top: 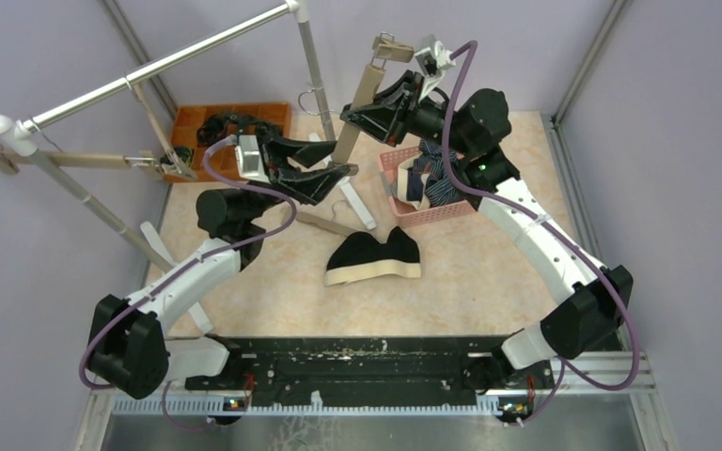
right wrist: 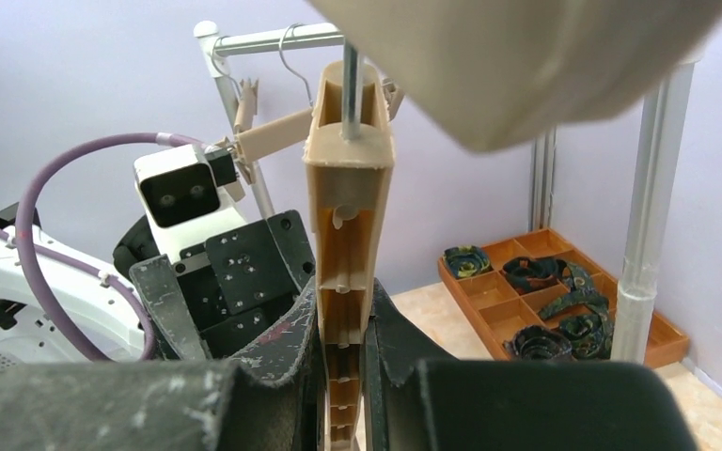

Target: Remove the underwear clipped to the hanger

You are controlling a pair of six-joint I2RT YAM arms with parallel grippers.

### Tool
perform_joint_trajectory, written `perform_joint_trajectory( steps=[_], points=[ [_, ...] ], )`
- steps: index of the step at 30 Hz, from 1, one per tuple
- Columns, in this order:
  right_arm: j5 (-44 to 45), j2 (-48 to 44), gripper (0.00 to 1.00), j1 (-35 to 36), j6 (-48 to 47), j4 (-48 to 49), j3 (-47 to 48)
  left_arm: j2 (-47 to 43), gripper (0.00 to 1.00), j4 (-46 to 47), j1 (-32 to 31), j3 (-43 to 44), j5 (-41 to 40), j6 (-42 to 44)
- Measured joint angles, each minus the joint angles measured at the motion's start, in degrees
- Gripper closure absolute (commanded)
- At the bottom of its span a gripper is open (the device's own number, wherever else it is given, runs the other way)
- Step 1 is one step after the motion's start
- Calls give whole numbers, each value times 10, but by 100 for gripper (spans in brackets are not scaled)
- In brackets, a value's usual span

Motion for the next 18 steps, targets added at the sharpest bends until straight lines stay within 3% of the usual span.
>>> perform_joint_trajectory(
  steps=[2, 9, 14, 18],
  points=[
    [-1, 0, 100, 1, -1, -3, 0, 5, 44, -8, -3, 5, -3, 9],
    [-12, 1, 100, 3, -1, -5, 0, 17, 93, -56, -13, 29, -21, 39],
    [-17, 1, 100, 1, -2, 5, 0, 19, 100, -85, -16, 46, -20, 48],
    [-19, 1, 100, -4, -1, 18, 0, 32, 100, -91, -18, 65, -11, 45]
  ],
)
